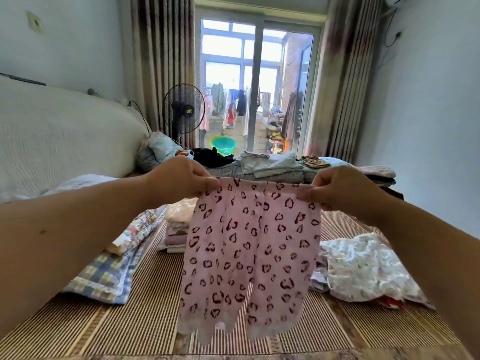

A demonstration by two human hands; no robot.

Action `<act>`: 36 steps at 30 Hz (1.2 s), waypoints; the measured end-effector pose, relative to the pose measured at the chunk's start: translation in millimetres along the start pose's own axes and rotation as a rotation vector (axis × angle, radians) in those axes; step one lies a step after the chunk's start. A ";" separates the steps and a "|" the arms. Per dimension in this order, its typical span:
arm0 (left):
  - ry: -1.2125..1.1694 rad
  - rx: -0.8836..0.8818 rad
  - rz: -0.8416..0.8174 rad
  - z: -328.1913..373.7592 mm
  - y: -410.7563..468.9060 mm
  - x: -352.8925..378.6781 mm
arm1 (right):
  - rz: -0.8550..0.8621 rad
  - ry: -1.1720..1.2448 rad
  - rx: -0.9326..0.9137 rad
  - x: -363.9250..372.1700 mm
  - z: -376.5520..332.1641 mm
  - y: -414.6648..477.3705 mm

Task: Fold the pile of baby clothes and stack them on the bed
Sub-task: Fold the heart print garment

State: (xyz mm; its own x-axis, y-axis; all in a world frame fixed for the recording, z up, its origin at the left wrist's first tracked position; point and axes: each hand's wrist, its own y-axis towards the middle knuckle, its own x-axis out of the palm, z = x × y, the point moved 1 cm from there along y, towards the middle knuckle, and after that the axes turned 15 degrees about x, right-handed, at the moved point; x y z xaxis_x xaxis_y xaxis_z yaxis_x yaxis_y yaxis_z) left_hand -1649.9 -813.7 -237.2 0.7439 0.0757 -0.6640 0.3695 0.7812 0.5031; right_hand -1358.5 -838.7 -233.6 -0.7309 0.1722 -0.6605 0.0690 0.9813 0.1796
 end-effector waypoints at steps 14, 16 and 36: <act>-0.411 -0.372 -0.138 66.7 6.7 51.8 | -0.246 0.386 0.050 59.2 -31.2 -20.7; -0.445 -0.353 -0.141 75.0 3.7 52.0 | -0.281 0.338 0.030 58.4 -28.9 -21.0; 0.023 -0.187 -0.362 -23.0 33.1 84.9 | -0.079 0.062 0.124 68.2 20.0 38.3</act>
State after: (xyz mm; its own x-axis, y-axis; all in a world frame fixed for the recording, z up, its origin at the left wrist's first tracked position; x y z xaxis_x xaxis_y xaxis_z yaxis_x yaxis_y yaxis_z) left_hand -1587.4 -767.1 -289.7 0.5708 -0.2127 -0.7931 0.4961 0.8589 0.1267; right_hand -1392.2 -787.7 -286.3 -0.7777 0.0925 -0.6218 0.0902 0.9953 0.0353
